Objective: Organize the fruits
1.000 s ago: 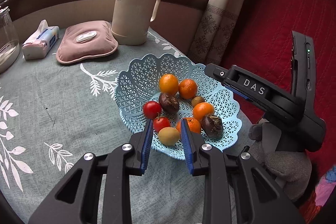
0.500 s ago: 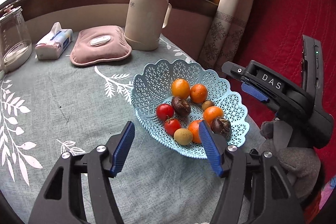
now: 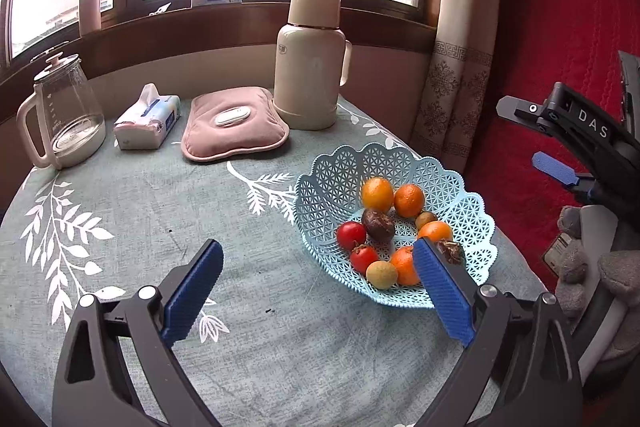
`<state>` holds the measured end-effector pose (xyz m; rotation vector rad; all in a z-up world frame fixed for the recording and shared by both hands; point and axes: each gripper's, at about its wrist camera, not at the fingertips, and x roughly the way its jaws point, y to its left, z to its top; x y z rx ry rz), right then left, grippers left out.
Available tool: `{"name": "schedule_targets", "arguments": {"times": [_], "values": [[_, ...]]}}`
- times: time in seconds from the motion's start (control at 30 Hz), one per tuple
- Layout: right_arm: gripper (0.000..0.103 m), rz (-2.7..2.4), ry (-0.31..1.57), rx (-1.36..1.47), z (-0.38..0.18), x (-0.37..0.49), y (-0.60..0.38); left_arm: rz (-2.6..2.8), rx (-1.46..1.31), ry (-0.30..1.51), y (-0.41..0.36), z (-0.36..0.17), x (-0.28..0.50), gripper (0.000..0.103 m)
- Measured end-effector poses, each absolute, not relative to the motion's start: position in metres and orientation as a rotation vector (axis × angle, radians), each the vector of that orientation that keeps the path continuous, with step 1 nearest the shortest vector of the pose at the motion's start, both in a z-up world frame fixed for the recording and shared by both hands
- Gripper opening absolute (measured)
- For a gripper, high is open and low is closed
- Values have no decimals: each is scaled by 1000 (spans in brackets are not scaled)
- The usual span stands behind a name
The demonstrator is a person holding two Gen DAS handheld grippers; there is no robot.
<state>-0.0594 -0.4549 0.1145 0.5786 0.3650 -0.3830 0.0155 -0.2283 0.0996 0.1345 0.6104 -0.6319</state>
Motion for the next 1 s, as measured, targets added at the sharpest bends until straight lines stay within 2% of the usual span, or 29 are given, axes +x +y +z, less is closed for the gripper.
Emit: {"name": "schedule_targets", "arguments": {"times": [1.0], "values": [[100, -396, 418, 381, 122, -93, -436, -527, 171, 507, -211, 126, -21, 95]]}}
